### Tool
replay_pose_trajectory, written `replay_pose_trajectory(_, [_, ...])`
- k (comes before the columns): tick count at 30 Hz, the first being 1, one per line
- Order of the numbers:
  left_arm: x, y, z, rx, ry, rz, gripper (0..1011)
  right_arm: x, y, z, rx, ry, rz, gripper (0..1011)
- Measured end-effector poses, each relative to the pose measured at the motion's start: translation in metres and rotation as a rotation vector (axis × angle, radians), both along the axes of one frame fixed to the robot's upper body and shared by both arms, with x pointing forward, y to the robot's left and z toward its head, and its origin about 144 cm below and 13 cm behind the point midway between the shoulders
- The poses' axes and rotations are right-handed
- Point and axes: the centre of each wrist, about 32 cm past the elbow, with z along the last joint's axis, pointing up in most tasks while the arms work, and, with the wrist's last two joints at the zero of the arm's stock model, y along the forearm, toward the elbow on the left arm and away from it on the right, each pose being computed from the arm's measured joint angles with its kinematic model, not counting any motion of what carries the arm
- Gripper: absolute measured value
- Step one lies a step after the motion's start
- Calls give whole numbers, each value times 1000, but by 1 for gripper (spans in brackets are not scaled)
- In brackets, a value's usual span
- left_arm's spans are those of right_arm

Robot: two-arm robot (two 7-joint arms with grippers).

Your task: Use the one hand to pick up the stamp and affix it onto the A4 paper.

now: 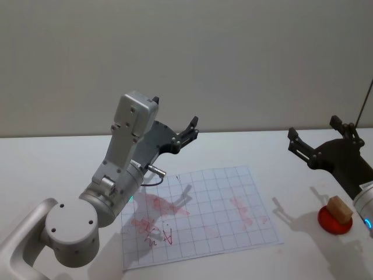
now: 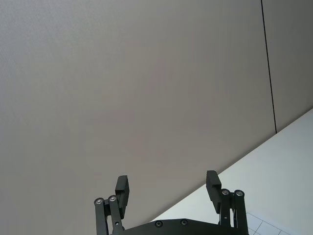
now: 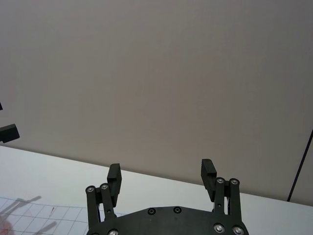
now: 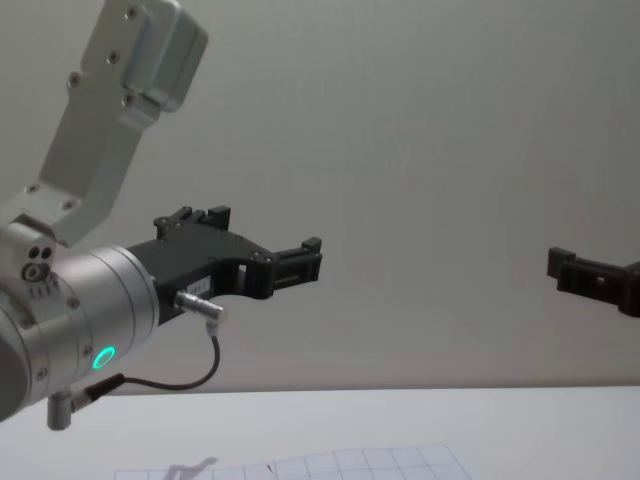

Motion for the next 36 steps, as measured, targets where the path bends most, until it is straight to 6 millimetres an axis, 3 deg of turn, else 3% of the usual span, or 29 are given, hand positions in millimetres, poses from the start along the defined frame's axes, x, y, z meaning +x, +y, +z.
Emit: replay_pose_trajectory(36, [0,0,0,0,0,0,1001,0,0,0,0,0,0,1001])
